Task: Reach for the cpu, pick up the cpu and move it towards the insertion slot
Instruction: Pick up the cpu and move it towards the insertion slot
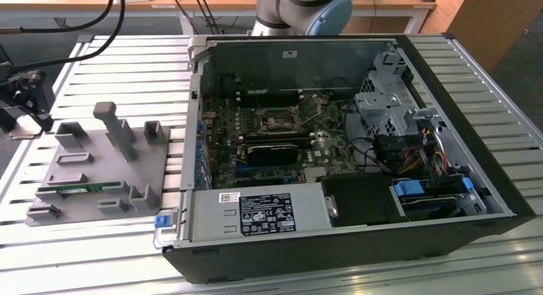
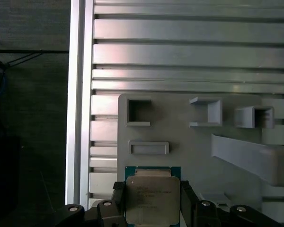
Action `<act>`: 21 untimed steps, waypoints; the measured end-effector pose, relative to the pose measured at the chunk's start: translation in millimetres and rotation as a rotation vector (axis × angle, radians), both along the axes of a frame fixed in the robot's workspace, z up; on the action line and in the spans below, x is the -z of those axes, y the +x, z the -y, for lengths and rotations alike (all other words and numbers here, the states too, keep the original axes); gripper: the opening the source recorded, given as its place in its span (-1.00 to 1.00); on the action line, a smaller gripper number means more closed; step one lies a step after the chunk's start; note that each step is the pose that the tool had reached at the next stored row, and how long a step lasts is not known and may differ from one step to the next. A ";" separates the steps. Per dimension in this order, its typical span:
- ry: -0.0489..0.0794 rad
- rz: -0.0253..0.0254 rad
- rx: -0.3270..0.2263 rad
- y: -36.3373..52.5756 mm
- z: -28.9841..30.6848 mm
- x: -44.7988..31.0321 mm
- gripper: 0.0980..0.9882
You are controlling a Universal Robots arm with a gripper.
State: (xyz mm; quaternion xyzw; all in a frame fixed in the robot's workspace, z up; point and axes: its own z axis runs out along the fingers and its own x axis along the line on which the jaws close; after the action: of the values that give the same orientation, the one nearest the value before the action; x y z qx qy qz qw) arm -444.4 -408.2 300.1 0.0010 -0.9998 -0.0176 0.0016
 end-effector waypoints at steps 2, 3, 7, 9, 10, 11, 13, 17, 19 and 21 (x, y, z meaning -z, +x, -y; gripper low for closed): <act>0.000 0.0000 0.000 0.0 0.0 -2.1 0.00; 0.000 0.0001 0.000 0.0 0.0 -3.3 0.00; 0.000 0.0000 0.000 0.0 0.0 -8.8 0.00; 0.000 0.0000 0.000 0.0 0.0 -11.3 0.00; 0.000 -0.0001 0.000 0.0 0.0 -12.6 0.00; 0.000 -0.0001 0.000 0.0 0.0 -13.6 0.00; 0.000 -0.0001 0.000 0.0 0.0 -15.6 0.00; 0.000 -0.0001 0.000 0.0 0.0 -18.8 0.00; 0.000 0.0001 0.000 0.0 0.0 -20.0 0.00; 0.000 0.0000 0.000 0.0 0.0 -21.6 0.00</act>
State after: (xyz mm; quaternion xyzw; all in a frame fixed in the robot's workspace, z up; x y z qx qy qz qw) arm -444.4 -408.1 321.7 0.0010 -0.9998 -0.0176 0.0016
